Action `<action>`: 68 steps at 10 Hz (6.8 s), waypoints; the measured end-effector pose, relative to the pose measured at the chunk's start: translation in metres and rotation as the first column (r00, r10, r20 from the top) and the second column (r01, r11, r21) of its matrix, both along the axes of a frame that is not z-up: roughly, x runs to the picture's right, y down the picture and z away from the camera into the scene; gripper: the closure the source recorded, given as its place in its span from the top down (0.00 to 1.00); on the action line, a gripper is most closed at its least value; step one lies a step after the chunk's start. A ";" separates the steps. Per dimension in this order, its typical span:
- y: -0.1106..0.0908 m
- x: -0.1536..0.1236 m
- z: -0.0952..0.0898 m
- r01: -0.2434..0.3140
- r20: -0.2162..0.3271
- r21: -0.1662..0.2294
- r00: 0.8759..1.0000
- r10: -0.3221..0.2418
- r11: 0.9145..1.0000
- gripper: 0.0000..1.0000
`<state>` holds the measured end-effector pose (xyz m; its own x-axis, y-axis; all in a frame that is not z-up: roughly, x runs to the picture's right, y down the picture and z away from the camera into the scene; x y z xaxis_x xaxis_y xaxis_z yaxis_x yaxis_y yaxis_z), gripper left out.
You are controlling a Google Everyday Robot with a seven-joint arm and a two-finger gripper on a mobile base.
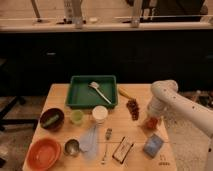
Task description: Place apple in plastic cup
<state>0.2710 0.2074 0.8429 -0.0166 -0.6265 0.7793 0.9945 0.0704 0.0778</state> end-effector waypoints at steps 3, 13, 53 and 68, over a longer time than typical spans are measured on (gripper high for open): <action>0.000 0.000 0.000 0.000 0.000 0.000 1.000 0.000 1.000 0.24; 0.000 0.000 0.000 0.000 0.001 0.000 1.000 0.000 1.000 0.00; -0.103 -0.241 -0.088 0.289 0.330 0.233 0.875 -0.355 0.929 0.00; -0.105 -0.335 -0.087 0.216 0.278 0.178 0.925 -0.260 0.960 0.00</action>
<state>-0.0642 0.1019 0.7559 -0.3949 -0.6785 0.6194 0.9105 -0.1989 0.3626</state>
